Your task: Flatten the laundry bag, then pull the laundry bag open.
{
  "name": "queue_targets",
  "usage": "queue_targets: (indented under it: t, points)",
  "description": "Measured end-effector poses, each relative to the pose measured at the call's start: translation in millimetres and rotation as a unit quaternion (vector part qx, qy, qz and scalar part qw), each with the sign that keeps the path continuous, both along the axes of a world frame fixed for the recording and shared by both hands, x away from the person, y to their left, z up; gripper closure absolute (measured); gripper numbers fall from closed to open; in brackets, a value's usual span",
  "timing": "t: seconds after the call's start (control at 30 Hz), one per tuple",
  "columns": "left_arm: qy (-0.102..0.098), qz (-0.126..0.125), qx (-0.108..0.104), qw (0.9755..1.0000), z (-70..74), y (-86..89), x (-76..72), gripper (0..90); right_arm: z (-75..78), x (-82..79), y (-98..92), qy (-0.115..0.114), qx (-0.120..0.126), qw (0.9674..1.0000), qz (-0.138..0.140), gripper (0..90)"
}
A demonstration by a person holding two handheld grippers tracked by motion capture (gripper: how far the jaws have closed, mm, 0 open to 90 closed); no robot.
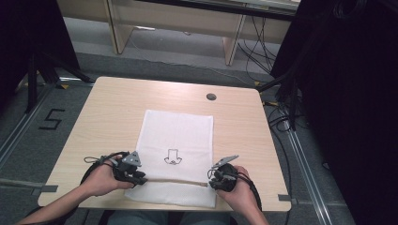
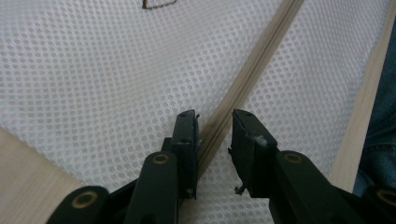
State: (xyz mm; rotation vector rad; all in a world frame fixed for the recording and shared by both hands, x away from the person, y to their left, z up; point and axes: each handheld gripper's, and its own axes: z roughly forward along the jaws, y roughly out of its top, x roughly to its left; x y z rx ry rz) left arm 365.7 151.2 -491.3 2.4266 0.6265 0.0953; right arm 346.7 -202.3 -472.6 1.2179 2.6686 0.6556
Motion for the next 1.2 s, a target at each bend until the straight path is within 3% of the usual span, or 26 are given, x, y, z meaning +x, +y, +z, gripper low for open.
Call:
queue_targets:
  t: [0.03,0.07,0.1,0.13,0.17,0.23,0.4,0.57,0.6,0.67,0.73,0.77,0.8,0.83,0.87,0.9,1.07,1.1,1.2]
  points:
    - [-0.003,0.002,-0.002,1.0000,0.8,0.0,0.9,68.9,-0.1,0.9,-1.8,-0.008,0.006,0.9999,0.001,80.7]
    - [-0.009,0.006,-0.015,0.9998,1.4,-1.0,1.7,68.0,0.7,0.1,-2.5,0.001,0.008,0.9999,-0.009,80.4]
    - [-0.013,-0.001,-0.012,0.9998,3.1,-0.5,2.6,67.2,-0.7,2.0,-5.1,-0.006,0.007,0.9999,-0.005,79.9]
    - [-0.019,-0.004,-0.017,0.9997,4.8,-0.7,3.4,66.6,-1.2,1.8,-5.6,0.000,0.008,0.9999,-0.011,79.8]
    - [-0.021,0.016,-0.048,0.9985,4.4,-3.9,0.9,65.7,-3.1,3.4,-7.1,-0.007,0.010,0.9999,-0.007,79.6]
    - [-0.038,0.017,-0.075,0.9963,5.6,-6.7,1.0,62.6,-2.7,4.4,-9.0,-0.007,0.015,0.9998,-0.014,78.3]
    - [-0.059,0.016,-0.097,0.9934,2.8,-9.5,3.9,49.2,6.1,6.3,-17.0,-0.033,0.041,0.9974,-0.049,71.0]
    - [-0.054,0.030,-0.107,0.9924,1.5,-10.6,4.4,42.2,4.8,5.4,-25.4,-0.029,0.044,0.9964,-0.067,63.8]
    - [-0.058,0.022,-0.106,0.9924,1.6,-9.2,6.4,41.4,4.8,5.2,-25.6,-0.029,0.047,0.9960,-0.070,61.7]
    - [-0.044,0.038,-0.116,0.9915,0.7,-8.7,6.2,39.4,6.2,5.0,-26.8,-0.034,0.042,0.9959,-0.073,59.6]
    - [-0.040,0.045,-0.129,0.9898,0.4,-7.7,7.5,38.8,6.9,4.5,-25.2,-0.045,0.050,0.9941,-0.085,59.6]
    - [-0.047,0.045,-0.125,0.9900,0.9,-6.7,8.3,37.8,7.6,4.5,-25.7,-0.048,0.048,0.9945,-0.080,59.7]
    - [-0.049,0.048,-0.128,0.9895,0.6,-6.2,8.4,37.7,7.9,4.2,-24.5,-0.051,0.047,0.9943,-0.081,60.2]
    - [-0.063,0.049,-0.117,0.9898,1.7,-4.0,8.8,37.9,8.7,3.8,-24.3,-0.055,0.042,0.9945,-0.078,61.6]
    - [-0.065,0.053,-0.123,0.9889,0.9,-3.5,8.4,38.3,7.1,3.4,-23.4,-0.070,0.048,0.9934,-0.078,63.1]
    - [-0.073,0.045,-0.118,0.9893,1.0,-1.4,8.9,39.5,10.1,2.6,-24.0,-0.061,0.031,0.9950,-0.072,64.1]
    - [-0.067,0.049,-0.127,0.9885,3.0,2.2,6.8,49.3,13.1,1.5,-24.8,-0.068,0.017,0.9966,-0.045,78.6]
    - [-0.067,0.048,-0.126,0.9886,3.5,1.6,5.8,50.7,14.6,0.4,-23.6,-0.062,0.017,0.9966,-0.051,80.9]
    - [-0.049,0.042,-0.133,0.9890,4.6,-2.2,3.5,61.2,16.0,-0.3,-23.4,-0.066,0.007,0.9973,-0.032,88.5]
